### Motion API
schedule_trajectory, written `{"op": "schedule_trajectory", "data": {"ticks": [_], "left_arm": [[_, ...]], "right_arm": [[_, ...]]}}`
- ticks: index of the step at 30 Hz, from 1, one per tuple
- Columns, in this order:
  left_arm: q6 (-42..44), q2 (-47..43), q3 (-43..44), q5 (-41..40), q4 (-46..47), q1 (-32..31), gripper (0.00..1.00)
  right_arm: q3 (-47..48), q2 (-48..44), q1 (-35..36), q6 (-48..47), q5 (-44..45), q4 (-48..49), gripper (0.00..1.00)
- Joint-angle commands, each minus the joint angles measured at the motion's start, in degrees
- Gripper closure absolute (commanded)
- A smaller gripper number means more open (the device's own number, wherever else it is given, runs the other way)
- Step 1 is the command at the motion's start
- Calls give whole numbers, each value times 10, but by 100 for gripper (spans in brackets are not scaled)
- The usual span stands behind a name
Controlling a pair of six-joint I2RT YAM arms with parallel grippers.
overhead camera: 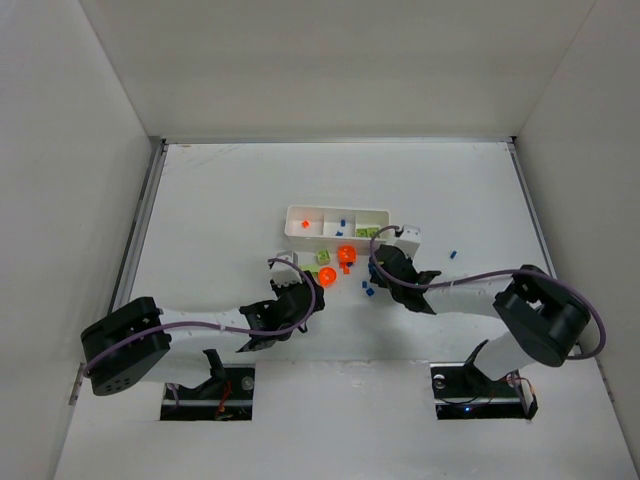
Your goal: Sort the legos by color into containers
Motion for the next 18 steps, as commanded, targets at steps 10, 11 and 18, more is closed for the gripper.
{"op": "schedule_trajectory", "data": {"ticks": [10, 11, 18], "left_arm": [[-1, -31, -5, -4, 12, 9, 54], [-1, -35, -6, -4, 12, 11, 54], [-4, -62, -24, 10, 15, 37, 54]], "right_arm": [[-9, -112, 21, 11, 37, -41, 76], [-3, -126, 26, 7, 37, -49, 76], [99, -93, 21, -59, -28, -21, 75]]}}
